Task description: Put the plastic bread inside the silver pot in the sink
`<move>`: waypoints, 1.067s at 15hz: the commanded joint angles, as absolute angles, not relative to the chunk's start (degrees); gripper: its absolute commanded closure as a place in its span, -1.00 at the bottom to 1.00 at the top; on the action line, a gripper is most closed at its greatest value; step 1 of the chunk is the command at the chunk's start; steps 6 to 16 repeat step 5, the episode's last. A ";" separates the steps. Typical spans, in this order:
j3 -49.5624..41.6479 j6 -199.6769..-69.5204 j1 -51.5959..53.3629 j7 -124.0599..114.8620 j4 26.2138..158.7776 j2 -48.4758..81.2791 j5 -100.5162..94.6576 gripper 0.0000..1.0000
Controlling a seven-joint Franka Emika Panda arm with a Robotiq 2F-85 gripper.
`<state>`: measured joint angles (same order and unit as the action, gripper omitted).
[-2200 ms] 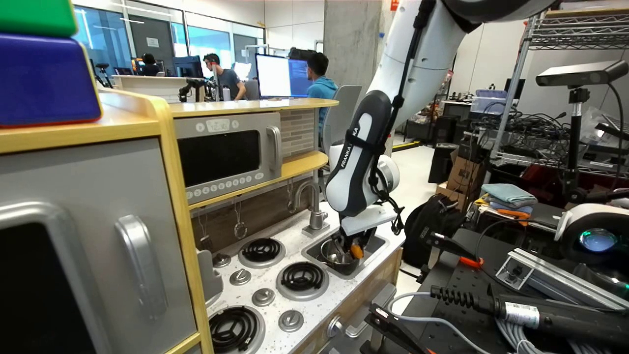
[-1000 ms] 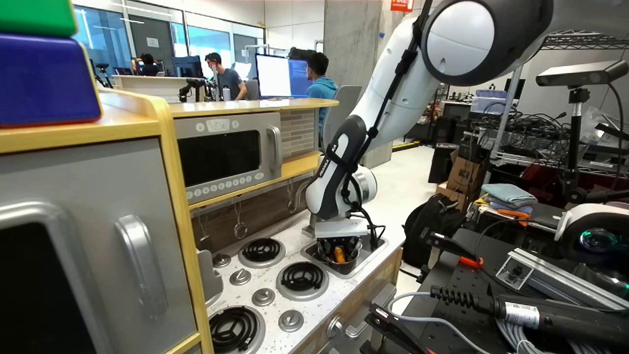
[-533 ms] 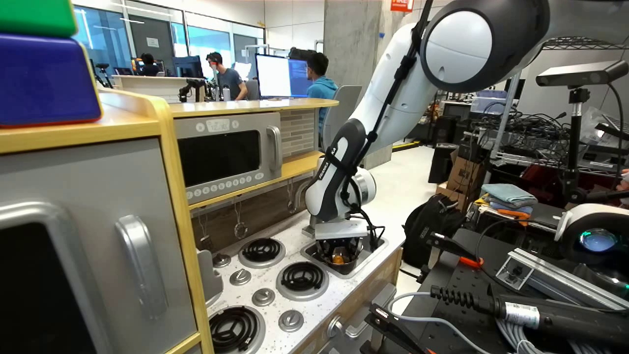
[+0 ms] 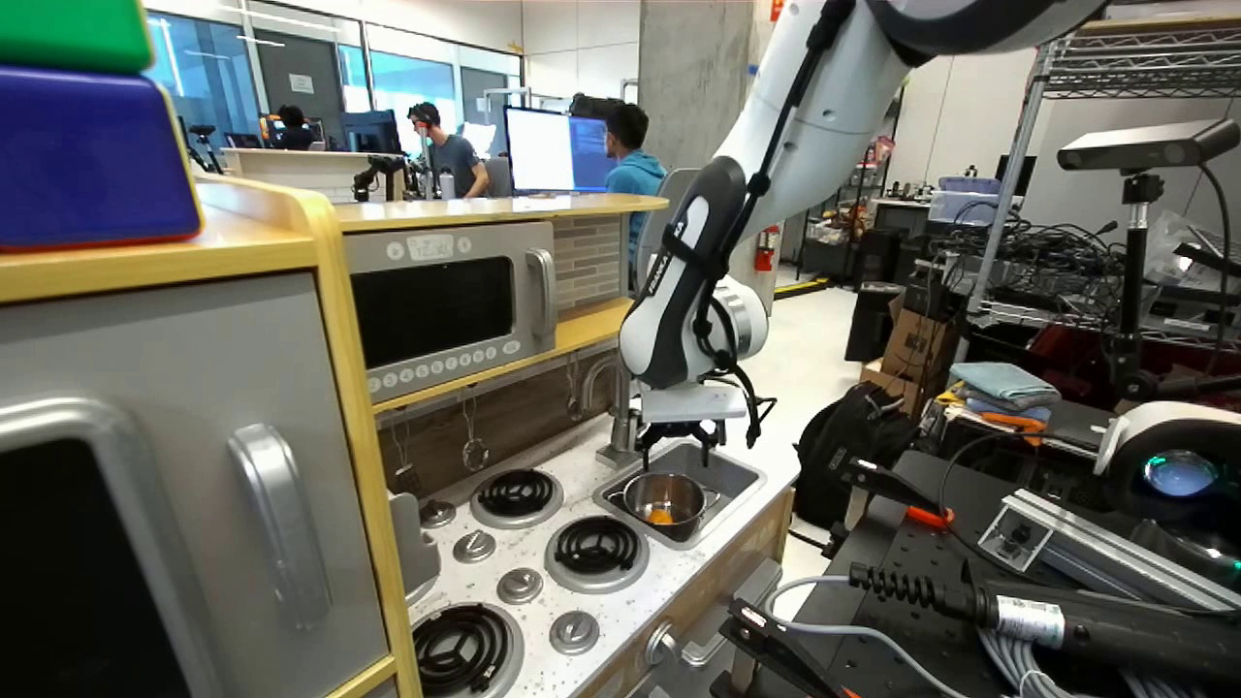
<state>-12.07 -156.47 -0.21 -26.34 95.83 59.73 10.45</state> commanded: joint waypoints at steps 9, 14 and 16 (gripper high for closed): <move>-11.10 -154.25 -2.87 -13.72 107.55 47.56 7.80 -1.00; -11.10 -154.25 -2.87 -13.72 107.55 47.56 7.80 -1.00; -11.10 -154.25 -2.87 -13.72 107.55 47.56 7.80 -1.00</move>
